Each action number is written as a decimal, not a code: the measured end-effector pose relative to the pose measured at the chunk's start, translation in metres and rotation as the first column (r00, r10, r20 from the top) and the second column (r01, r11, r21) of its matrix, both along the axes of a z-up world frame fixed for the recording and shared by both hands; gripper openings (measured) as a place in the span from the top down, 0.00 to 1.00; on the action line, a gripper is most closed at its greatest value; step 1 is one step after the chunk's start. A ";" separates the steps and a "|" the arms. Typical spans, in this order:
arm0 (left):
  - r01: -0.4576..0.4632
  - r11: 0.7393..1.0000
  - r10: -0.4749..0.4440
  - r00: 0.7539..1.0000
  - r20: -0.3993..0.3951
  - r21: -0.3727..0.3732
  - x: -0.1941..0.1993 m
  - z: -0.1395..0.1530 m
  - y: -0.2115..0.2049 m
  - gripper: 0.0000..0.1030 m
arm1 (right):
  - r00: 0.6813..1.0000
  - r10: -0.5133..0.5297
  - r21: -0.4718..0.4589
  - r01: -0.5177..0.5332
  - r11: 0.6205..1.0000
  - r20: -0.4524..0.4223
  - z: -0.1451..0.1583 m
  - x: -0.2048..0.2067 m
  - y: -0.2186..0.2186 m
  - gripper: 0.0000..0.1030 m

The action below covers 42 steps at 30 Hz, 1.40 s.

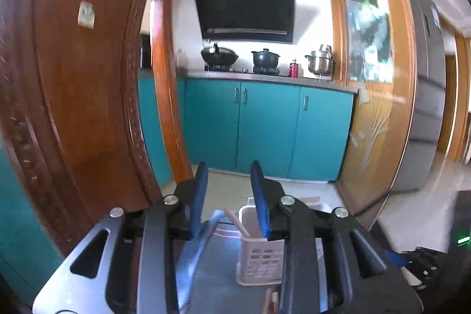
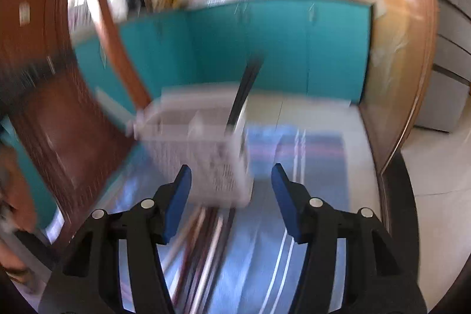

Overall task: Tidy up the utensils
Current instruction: 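Open both tools to drop the chopsticks into the white holder, then grasp a dark brown chopstick with the right tool while the left approaches a light chopstick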

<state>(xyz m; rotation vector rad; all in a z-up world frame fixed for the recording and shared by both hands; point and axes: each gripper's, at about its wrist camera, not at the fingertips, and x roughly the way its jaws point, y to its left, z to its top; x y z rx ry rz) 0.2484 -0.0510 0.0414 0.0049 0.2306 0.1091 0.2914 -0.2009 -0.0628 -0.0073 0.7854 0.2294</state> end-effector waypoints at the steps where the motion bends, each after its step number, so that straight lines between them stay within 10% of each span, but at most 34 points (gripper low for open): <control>1: 0.002 1.000 -0.002 1.000 -0.001 0.030 -0.004 -0.004 -0.006 0.70 | 0.998 0.001 -0.046 -0.004 0.999 -0.056 -0.015 0.006 0.008 0.46; 9: 0.069 0.994 -0.059 0.992 -0.107 0.088 -0.016 -0.032 -0.030 0.65 | 0.925 -0.082 -0.128 0.037 0.991 -0.370 -0.104 0.034 0.025 0.57; 17: 0.062 0.996 -0.051 0.986 -0.160 0.065 -0.013 -0.039 -0.017 0.63 | 0.936 -0.051 -0.167 -0.008 0.986 -0.348 -0.116 0.027 0.038 0.68; 19: 0.057 0.996 -0.046 0.985 -0.164 0.063 -0.012 -0.039 -0.015 0.62 | 0.937 -0.040 -0.164 -0.019 0.986 -0.347 -0.116 0.024 0.039 0.89; 34: 0.079 0.993 -0.059 0.973 -0.224 0.082 -0.013 -0.056 -0.015 0.56 | 0.940 -0.089 -0.115 0.054 0.992 -0.330 -0.087 0.027 0.000 0.94; 37: 0.131 0.991 -0.114 0.945 -0.307 0.036 -0.003 -0.066 -0.016 0.53 | 0.932 -0.113 -0.120 0.076 0.990 -0.343 -0.089 0.029 -0.009 0.94; 42: 0.182 0.970 -0.241 0.807 -0.539 -0.161 0.029 -0.105 -0.007 0.53 | 0.928 -0.141 -0.108 0.110 0.988 -0.344 -0.090 0.033 -0.024 0.93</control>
